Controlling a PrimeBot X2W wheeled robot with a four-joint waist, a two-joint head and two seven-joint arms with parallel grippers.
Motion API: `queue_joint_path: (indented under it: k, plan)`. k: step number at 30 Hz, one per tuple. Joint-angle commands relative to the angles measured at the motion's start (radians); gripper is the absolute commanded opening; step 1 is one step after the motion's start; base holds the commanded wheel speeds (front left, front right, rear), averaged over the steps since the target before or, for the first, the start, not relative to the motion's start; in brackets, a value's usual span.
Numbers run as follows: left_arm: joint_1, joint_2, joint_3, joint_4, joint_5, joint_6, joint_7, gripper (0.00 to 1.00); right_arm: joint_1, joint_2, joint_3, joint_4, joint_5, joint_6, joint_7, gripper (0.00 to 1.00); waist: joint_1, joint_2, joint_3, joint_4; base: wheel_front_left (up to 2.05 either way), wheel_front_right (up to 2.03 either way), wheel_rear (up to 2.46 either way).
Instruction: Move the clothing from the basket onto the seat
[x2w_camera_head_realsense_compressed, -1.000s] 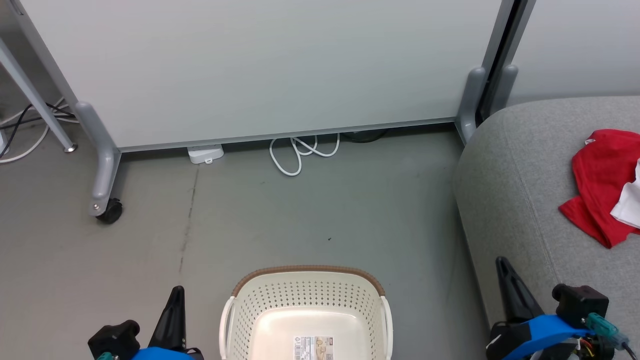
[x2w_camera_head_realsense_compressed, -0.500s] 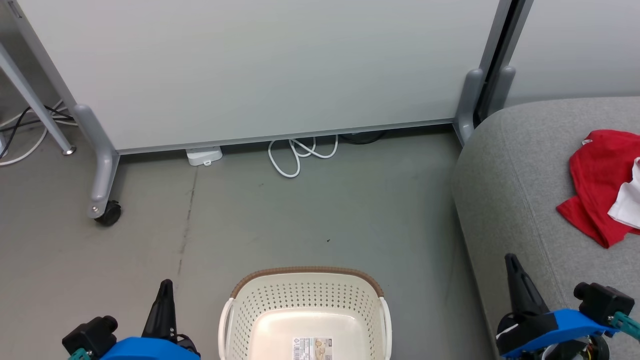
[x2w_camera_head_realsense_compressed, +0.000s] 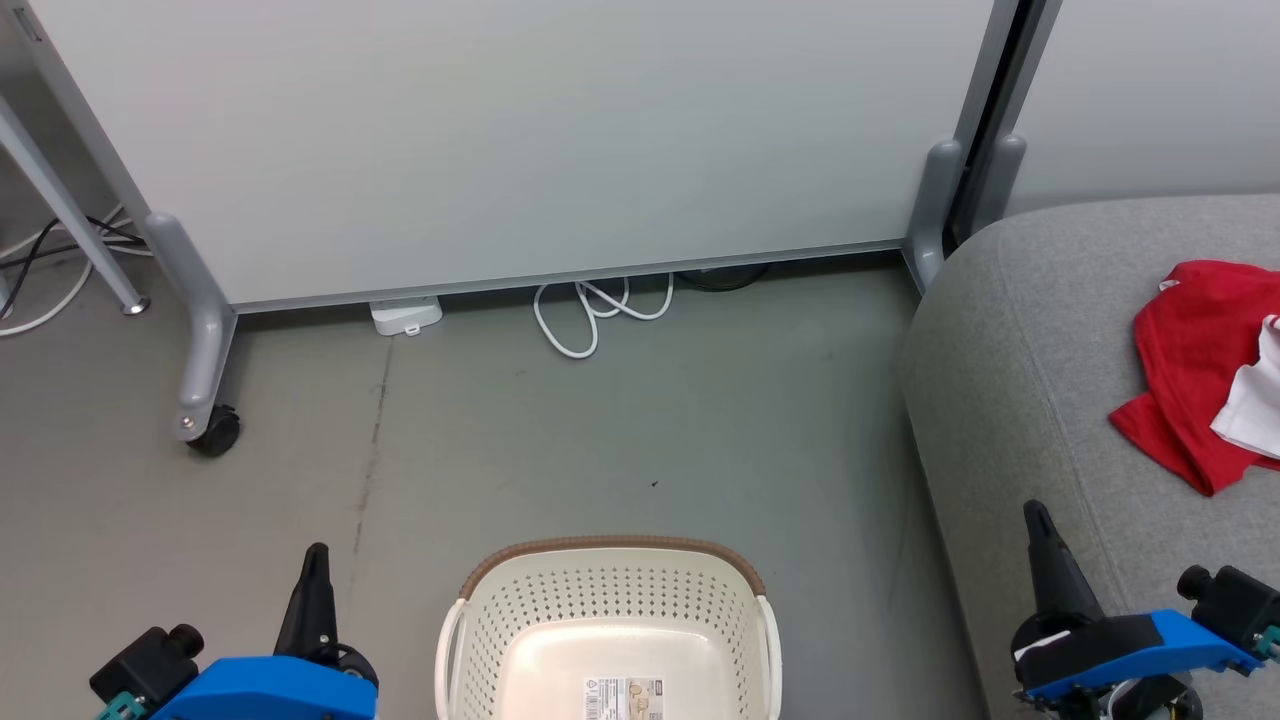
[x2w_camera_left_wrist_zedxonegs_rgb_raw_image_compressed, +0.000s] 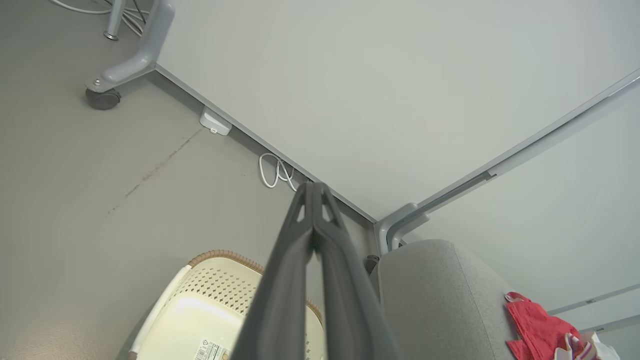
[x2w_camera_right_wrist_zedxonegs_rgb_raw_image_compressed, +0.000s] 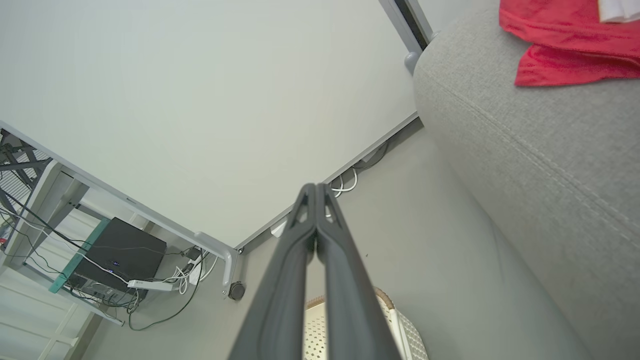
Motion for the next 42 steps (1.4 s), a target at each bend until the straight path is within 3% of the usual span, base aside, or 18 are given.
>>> queue_joint_path:
  k: [1,42]
  plan:
    - [-0.031,0.003,0.011,-0.019,-0.029,-0.001,0.006,0.00,-0.021,-0.003,-0.004,-0.018,0.034,0.000,0.006,0.00,0.0000,0.0000,0.000,0.000,0.00,0.00,0.00]
    - [-0.063,-0.022,0.087,-0.077,-0.435,-0.002,0.127,0.00,-0.034,-0.005,-0.033,-0.054,0.508,0.001,0.112,0.00,0.0000,0.0000,-0.013,-0.012,0.00,0.00,0.00]
